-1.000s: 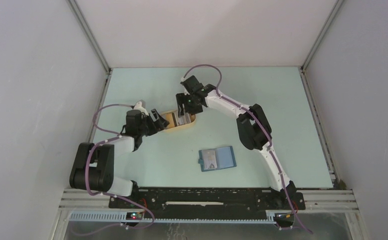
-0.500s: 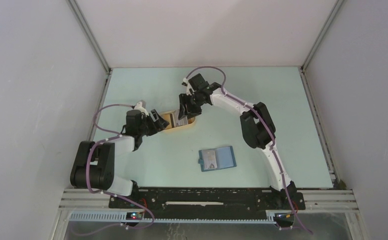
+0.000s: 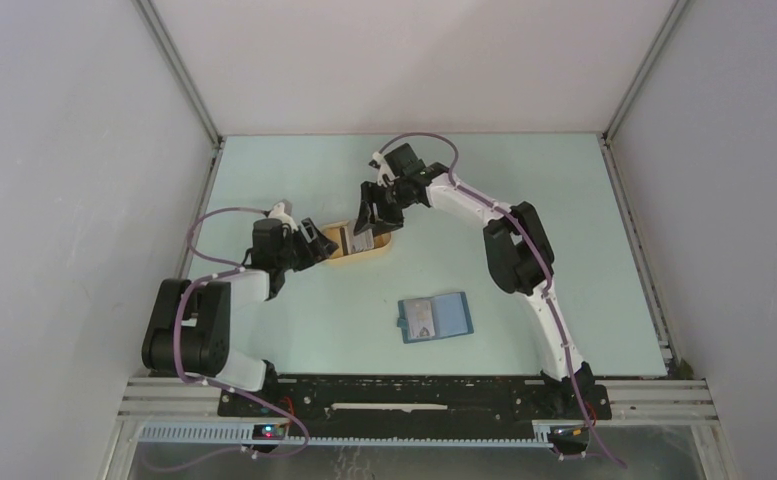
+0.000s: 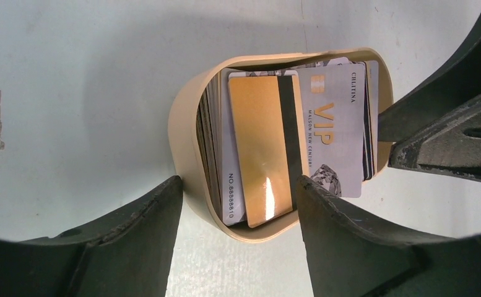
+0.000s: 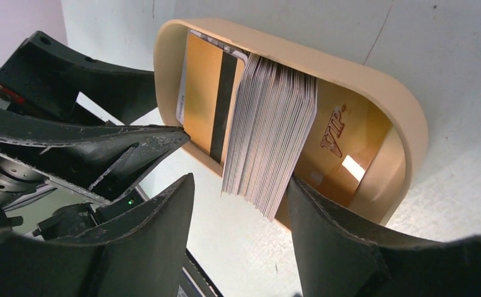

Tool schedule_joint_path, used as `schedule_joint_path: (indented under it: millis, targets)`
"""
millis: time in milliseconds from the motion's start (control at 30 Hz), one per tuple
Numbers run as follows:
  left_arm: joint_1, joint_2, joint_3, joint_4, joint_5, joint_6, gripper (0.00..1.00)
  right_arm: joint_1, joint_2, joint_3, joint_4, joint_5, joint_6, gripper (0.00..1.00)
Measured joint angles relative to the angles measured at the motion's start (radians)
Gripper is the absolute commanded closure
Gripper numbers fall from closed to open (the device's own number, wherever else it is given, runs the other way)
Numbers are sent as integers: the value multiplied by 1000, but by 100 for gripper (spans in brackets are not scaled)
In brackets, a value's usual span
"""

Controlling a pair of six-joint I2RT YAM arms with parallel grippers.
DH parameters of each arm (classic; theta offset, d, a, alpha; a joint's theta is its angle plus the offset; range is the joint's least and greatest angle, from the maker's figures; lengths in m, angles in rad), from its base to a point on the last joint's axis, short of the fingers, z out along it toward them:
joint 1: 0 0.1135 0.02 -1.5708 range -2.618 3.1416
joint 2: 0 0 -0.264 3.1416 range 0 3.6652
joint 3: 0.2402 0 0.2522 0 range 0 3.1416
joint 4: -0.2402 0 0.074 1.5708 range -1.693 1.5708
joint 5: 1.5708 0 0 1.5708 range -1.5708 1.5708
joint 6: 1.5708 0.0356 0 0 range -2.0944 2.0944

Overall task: Put the credit cards into the card holder
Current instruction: Pick up the credit card from the storage box.

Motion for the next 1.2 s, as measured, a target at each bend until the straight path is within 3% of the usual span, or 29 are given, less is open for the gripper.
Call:
schedule_joint_path:
  millis: [300,733,1033,1200]
  targets:
    - [2,13,8,3,12,0,29,-13,58,32,8,-28,26,38]
    - [4,19,10,6,18,0,30,-38,40,14,3,-34,25,49]
    - [4,20,10,7,19,0,30,-48,31,-1,6,-39,25,51]
    - [4,20,10,7,19,0,30,-52,26,-12,9,-39,25,58]
